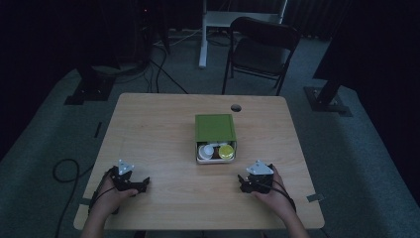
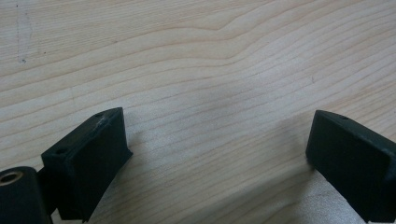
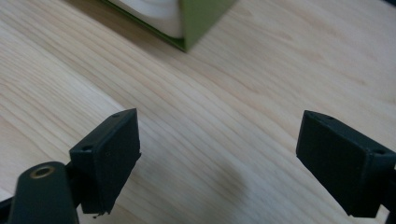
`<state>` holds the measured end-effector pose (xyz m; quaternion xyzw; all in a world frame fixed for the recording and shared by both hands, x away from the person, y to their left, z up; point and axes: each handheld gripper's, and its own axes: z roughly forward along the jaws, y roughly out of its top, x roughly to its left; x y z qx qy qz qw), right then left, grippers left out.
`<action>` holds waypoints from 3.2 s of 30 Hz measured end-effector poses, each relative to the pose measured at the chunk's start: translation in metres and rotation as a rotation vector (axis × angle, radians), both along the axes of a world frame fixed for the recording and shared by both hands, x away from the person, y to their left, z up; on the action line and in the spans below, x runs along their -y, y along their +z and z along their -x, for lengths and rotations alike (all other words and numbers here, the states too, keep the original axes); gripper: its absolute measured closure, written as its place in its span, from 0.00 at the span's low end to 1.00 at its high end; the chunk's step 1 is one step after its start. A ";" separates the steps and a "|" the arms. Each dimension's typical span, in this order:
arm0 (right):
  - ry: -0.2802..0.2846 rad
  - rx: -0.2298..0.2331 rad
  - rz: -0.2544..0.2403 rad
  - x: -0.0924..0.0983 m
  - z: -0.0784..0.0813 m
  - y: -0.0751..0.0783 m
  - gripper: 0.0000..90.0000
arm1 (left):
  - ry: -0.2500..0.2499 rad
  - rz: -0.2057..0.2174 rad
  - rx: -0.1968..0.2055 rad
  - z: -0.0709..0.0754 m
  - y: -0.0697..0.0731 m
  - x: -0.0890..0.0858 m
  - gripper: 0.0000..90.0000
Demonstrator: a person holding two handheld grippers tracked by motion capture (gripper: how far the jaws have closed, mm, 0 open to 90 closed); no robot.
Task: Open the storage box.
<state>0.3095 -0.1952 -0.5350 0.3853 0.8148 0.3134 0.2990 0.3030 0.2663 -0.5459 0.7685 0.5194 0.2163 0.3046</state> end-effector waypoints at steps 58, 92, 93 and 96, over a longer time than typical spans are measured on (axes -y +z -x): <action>0.441 0.556 0.714 -0.109 0.005 -0.005 0.60 | -0.001 0.000 0.001 0.000 0.000 0.000 0.06; 0.416 0.607 0.892 -0.126 -0.004 -0.019 0.79 | 0.000 0.000 0.001 0.000 0.000 0.000 0.06; 0.417 0.604 0.893 -0.126 -0.004 -0.018 0.79 | 0.000 0.000 0.001 0.000 0.000 0.000 0.06; 0.422 0.598 0.903 -0.127 -0.004 -0.017 0.79 | 0.000 0.000 0.001 0.000 0.000 0.000 0.06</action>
